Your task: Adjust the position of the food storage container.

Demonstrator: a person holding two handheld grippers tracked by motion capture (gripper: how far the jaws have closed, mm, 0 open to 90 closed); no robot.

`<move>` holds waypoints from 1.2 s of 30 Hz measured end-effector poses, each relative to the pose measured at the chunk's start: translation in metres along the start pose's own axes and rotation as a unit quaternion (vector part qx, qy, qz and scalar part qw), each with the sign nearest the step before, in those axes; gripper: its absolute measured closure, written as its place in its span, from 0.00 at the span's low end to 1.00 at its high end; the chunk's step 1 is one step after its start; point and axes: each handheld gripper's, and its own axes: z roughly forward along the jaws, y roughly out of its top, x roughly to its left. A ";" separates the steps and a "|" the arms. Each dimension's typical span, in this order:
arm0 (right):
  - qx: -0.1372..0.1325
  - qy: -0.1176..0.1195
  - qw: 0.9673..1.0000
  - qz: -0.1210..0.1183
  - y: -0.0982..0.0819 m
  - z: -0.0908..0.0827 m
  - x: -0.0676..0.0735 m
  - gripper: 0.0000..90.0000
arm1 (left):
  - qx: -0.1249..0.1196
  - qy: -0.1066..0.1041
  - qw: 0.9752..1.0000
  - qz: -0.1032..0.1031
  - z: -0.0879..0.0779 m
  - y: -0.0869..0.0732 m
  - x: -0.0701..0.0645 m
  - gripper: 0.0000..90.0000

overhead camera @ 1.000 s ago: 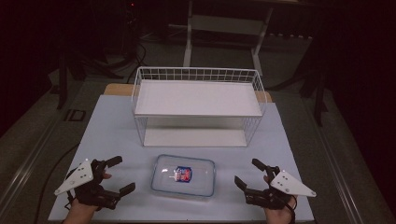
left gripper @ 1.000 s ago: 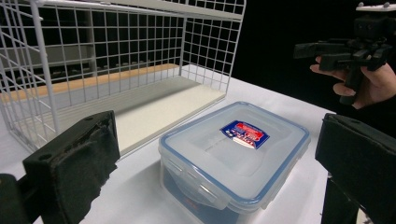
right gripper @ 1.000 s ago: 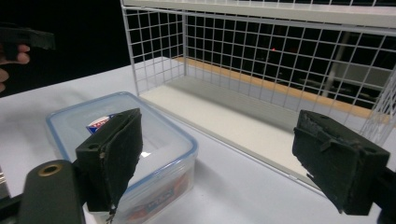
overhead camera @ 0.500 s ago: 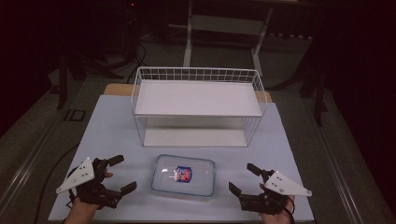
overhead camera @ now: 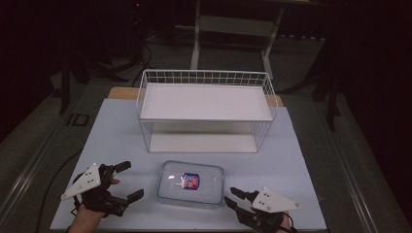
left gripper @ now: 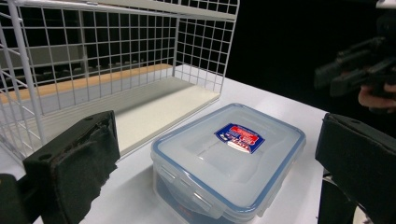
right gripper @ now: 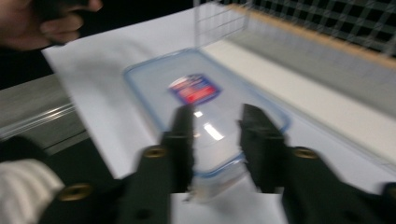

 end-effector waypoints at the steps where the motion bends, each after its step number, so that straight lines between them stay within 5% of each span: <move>1: 0.007 0.011 1.000 0.000 -0.002 0.002 0.001 0.89 | 0.000 0.000 1.000 0.000 0.000 0.000 0.000 0.00; 3: 0.020 0.031 0.999 0.010 -0.006 0.007 0.003 1.00 | 0.002 0.000 1.000 -0.001 0.001 0.000 0.001 0.00; 8: 0.061 0.066 0.996 0.009 -0.017 0.023 0.012 1.00 | 0.003 -0.001 1.000 -0.001 0.002 -0.001 0.000 0.00; 13: 0.083 0.077 0.994 0.012 -0.023 0.037 0.013 1.00 | 0.004 0.001 1.000 -0.002 0.002 -0.001 0.001 0.00; 20: 0.100 0.066 0.993 0.005 -0.025 0.051 0.009 1.00 | 0.005 -0.005 1.000 -0.008 0.003 -0.003 0.003 0.00; 36: 0.098 0.047 0.994 0.021 -0.023 0.054 -0.008 1.00 | 0.017 -0.014 1.000 -0.020 0.008 -0.006 0.004 0.00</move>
